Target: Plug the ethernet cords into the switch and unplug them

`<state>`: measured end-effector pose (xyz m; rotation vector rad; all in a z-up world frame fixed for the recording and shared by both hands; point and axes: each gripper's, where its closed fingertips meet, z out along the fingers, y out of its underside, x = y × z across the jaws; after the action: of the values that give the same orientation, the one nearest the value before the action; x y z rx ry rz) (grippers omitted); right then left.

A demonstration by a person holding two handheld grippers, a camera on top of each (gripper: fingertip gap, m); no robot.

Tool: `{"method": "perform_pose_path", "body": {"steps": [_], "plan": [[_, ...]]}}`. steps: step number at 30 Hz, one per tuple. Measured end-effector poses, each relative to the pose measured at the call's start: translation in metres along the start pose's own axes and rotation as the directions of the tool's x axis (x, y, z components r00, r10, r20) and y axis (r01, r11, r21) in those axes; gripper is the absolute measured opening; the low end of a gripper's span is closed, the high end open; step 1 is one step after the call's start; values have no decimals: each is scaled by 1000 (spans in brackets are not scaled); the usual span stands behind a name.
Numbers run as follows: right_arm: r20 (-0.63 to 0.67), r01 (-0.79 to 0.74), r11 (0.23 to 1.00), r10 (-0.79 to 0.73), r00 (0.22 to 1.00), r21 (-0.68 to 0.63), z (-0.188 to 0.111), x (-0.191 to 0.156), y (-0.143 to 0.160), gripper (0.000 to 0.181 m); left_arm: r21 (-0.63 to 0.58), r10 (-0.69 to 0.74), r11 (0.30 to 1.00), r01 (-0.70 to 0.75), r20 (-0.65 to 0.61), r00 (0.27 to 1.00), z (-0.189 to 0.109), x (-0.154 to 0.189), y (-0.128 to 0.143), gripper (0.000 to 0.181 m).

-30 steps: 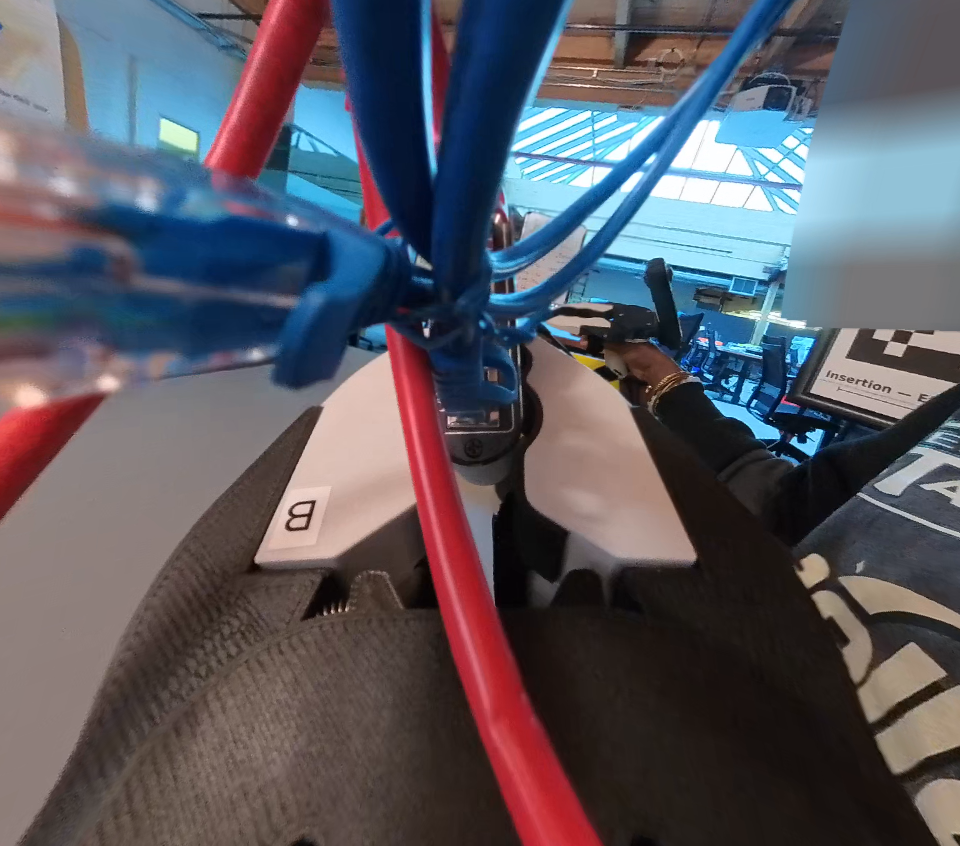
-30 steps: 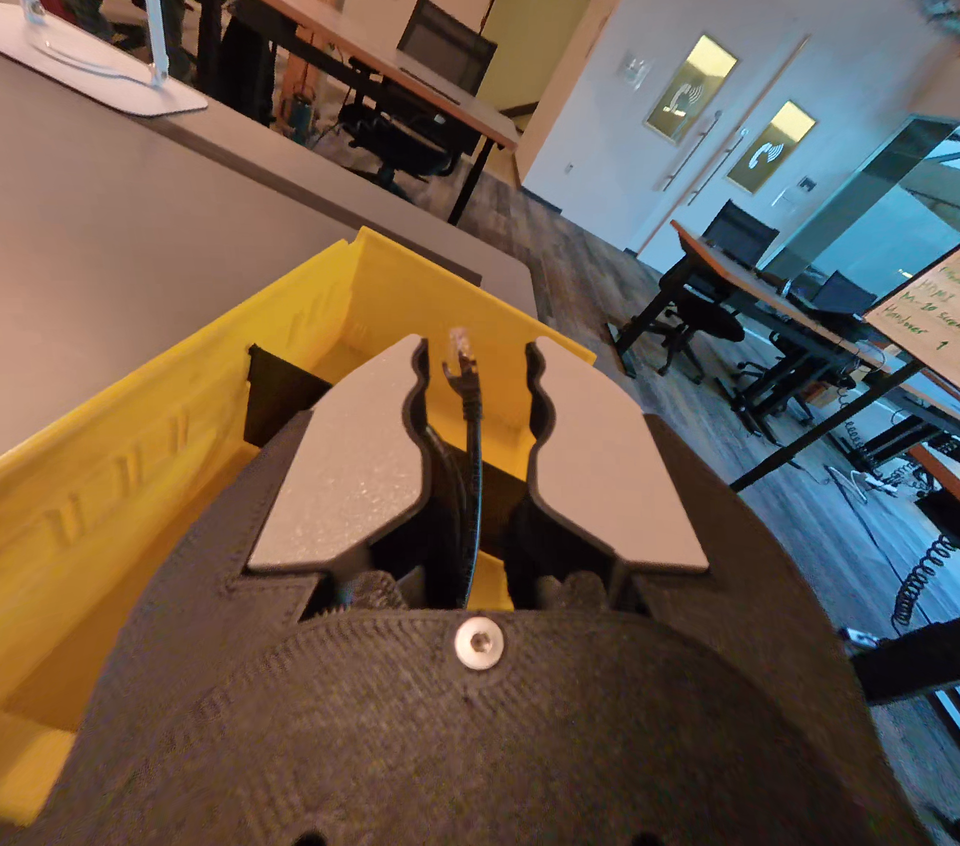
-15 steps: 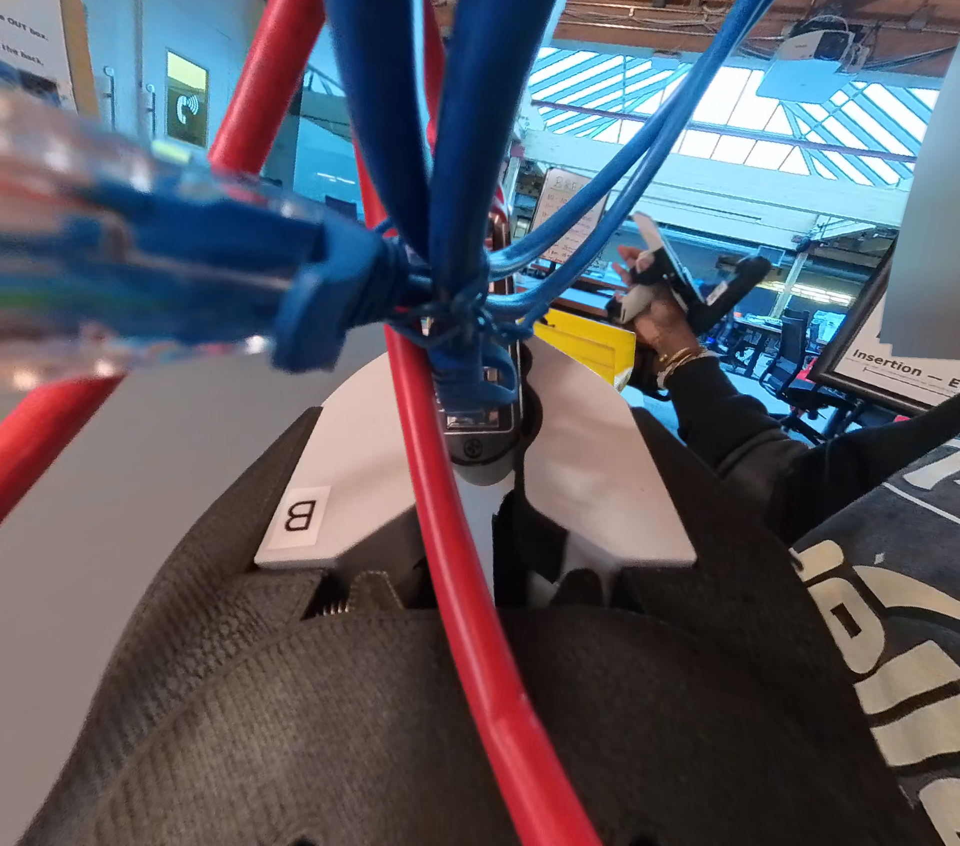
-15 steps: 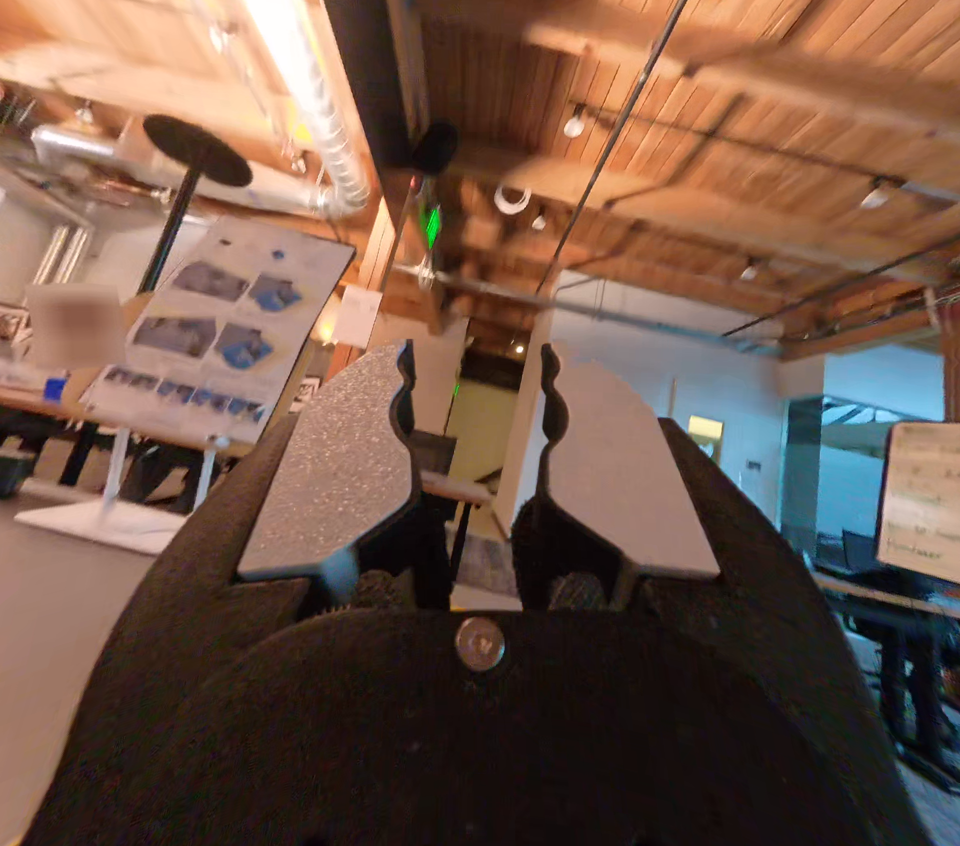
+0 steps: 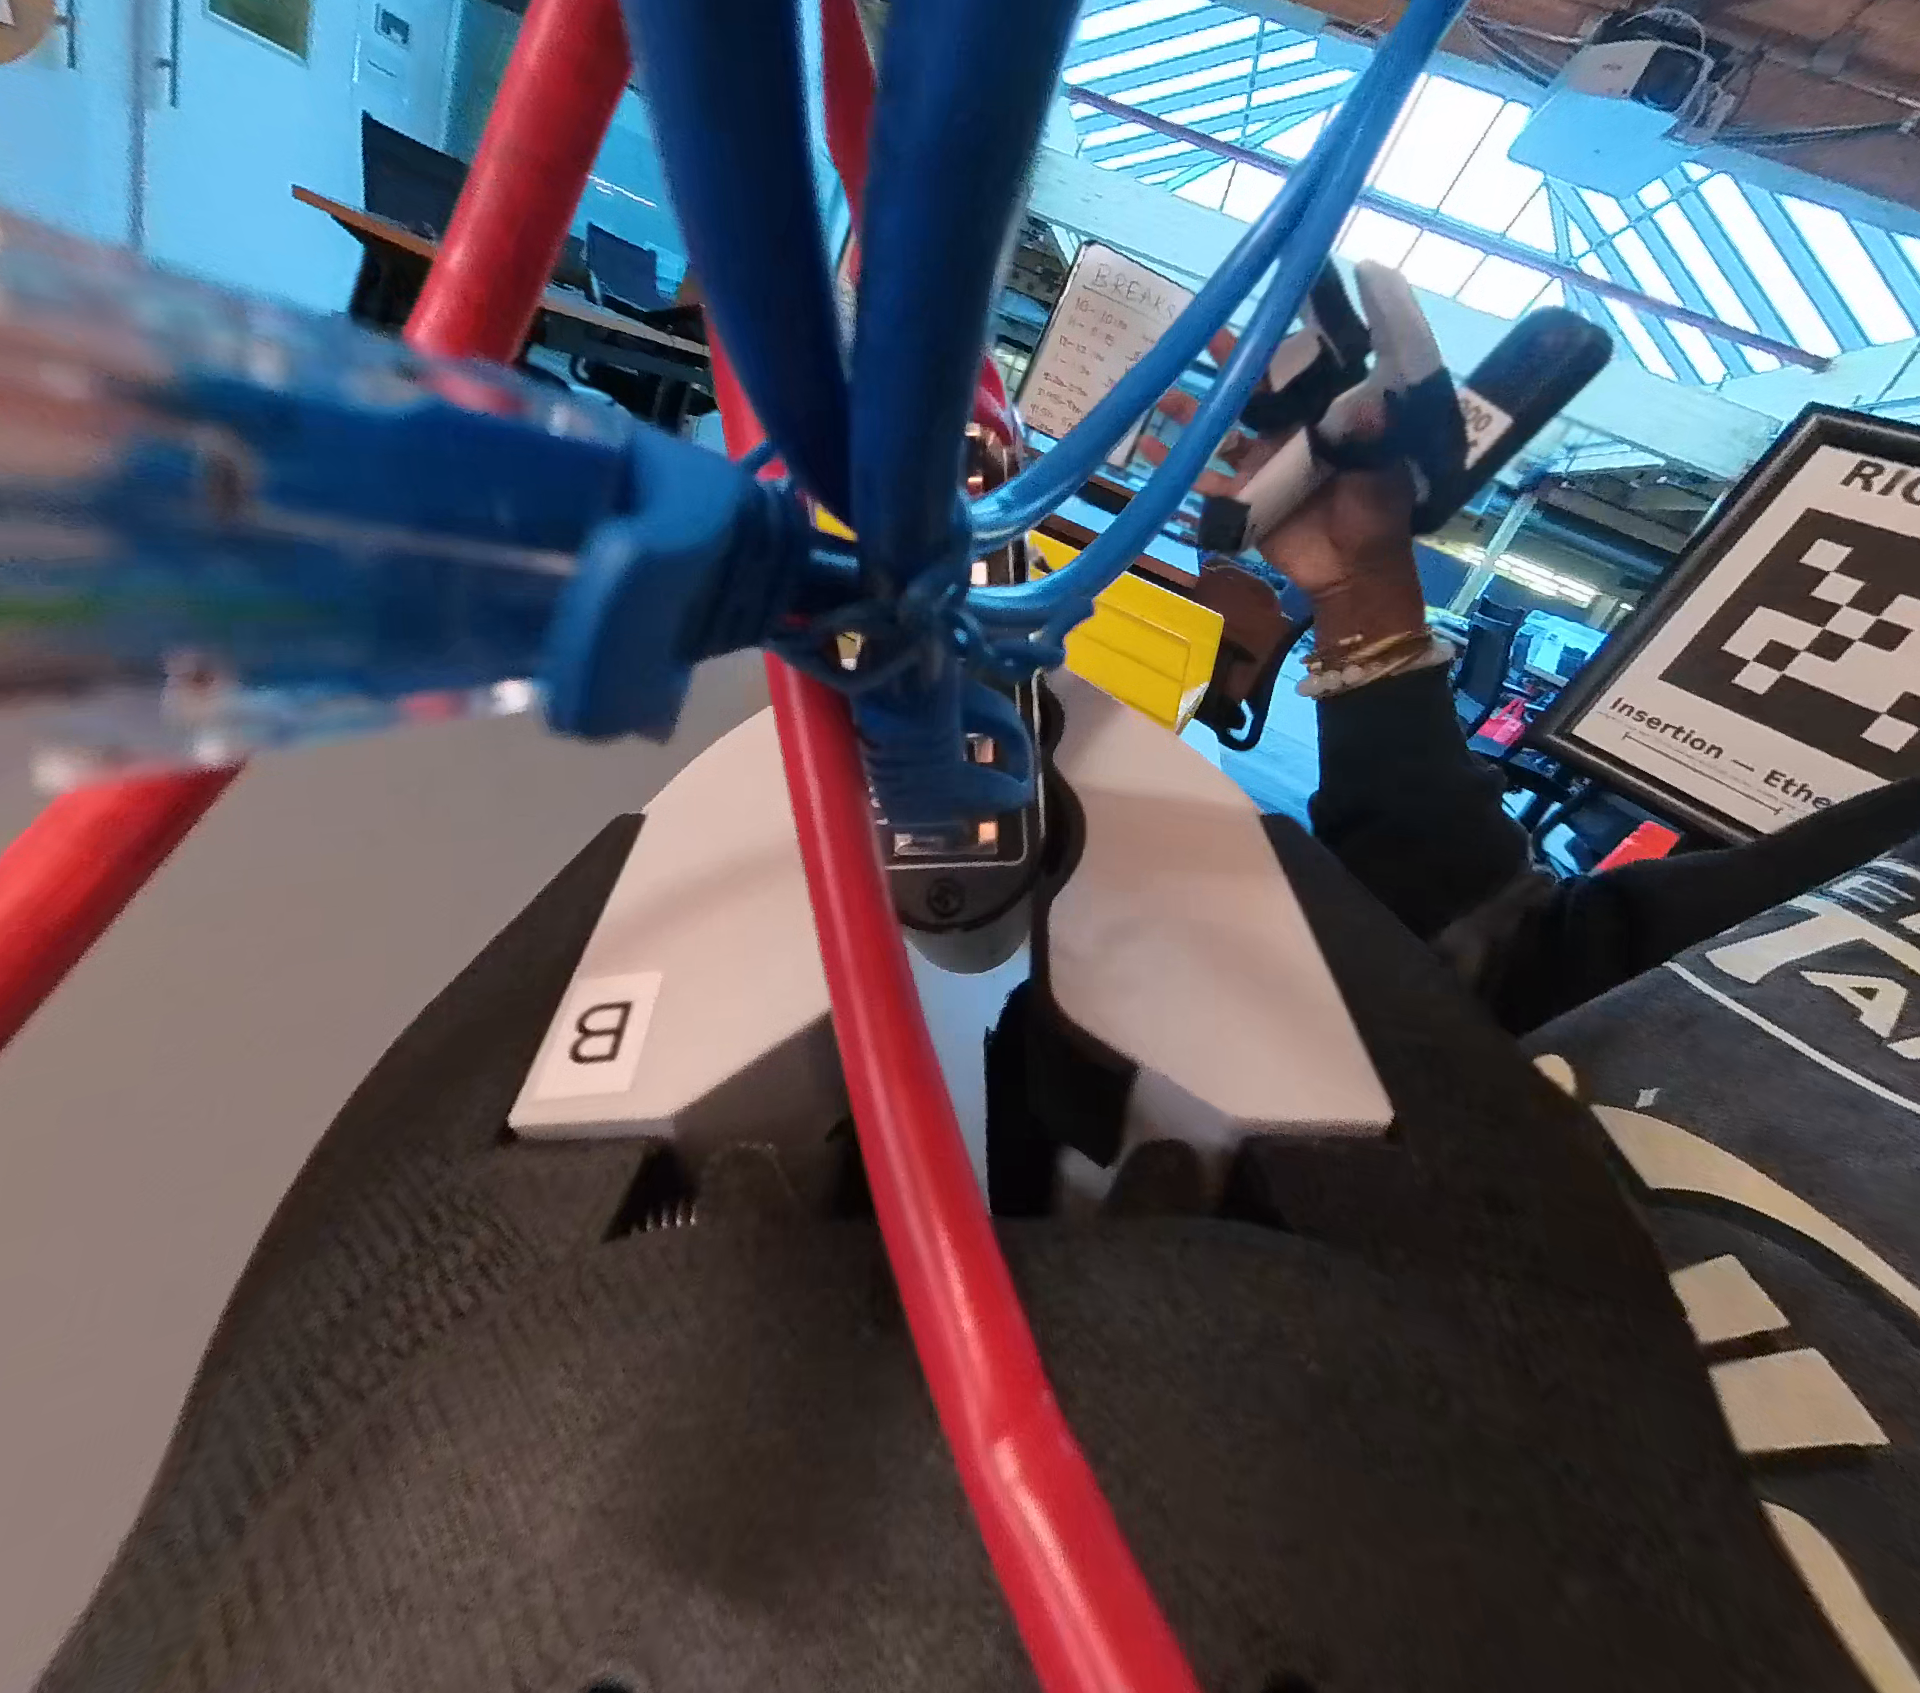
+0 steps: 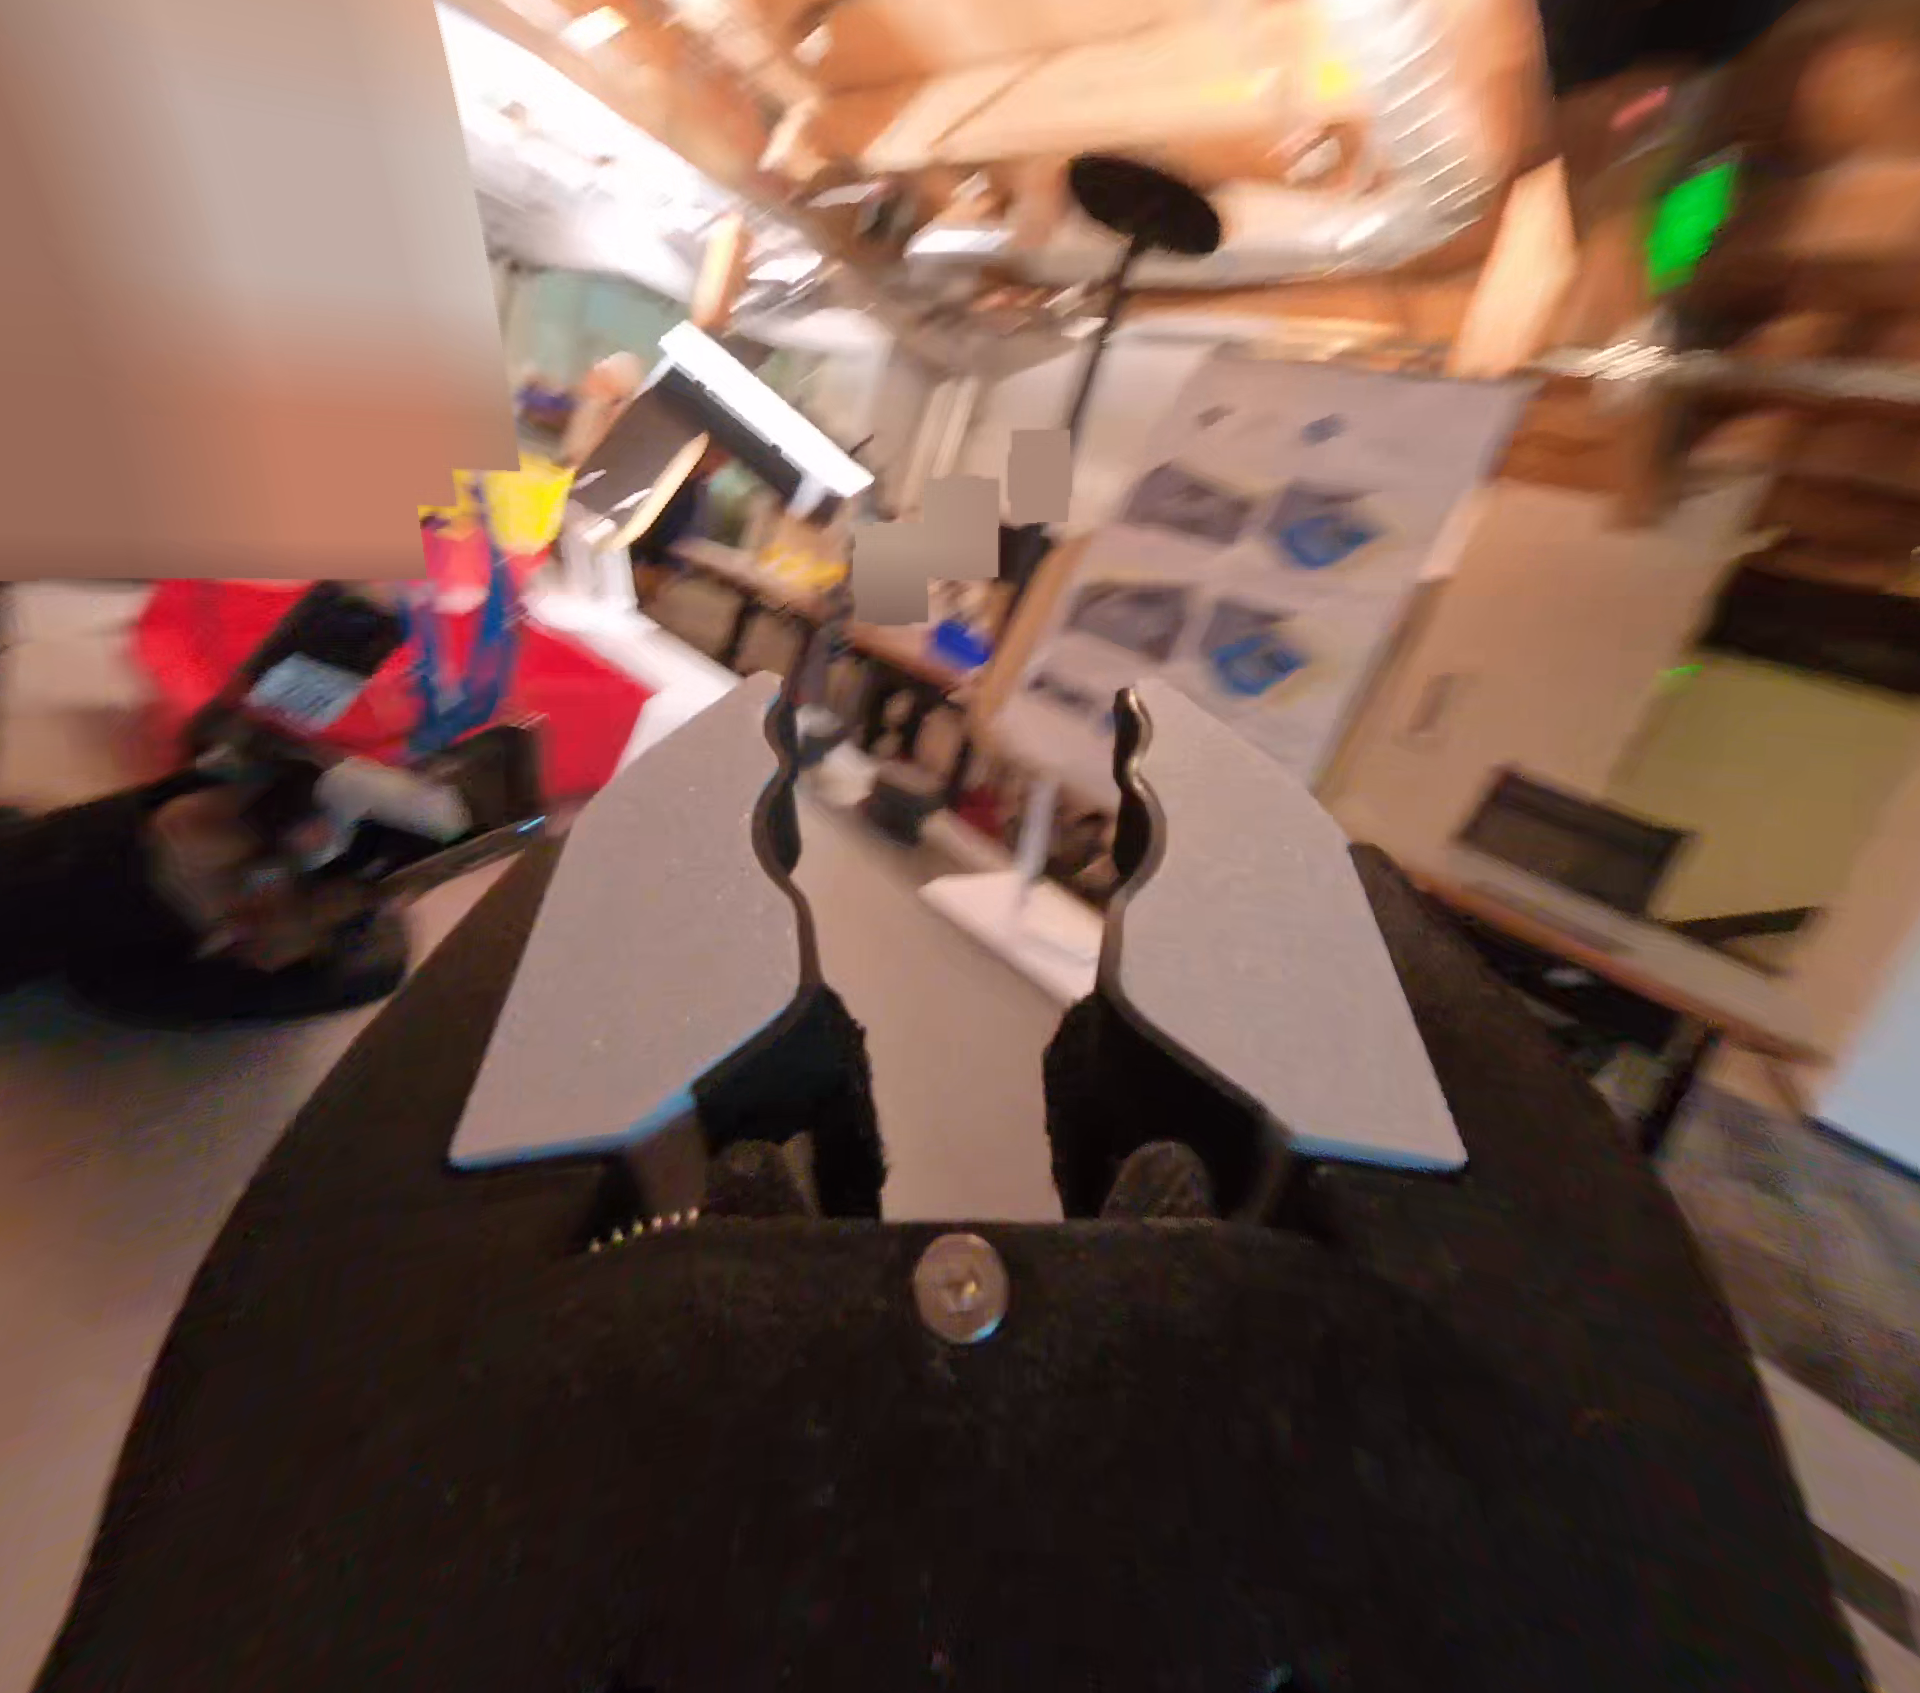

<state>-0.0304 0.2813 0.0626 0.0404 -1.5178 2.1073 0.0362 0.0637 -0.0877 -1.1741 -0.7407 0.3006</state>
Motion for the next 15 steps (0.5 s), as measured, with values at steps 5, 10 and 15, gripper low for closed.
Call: {"method": "perform_pose_path", "body": {"steps": [5,10,15], "plan": [[325,-26,985,82,942,-172,59,-97,57,65,-24,12,1000,-12,-1,1000,2,1,4,28],[470,-186,942,302,829,-278,88,-165,100,65,-65,30,997,-32,-31,999,4,7,10,28],[495,-234,890,418,761,-392,92,-190,133,53,-143,40,988,-56,-108,993,8,21,23,27]]}}
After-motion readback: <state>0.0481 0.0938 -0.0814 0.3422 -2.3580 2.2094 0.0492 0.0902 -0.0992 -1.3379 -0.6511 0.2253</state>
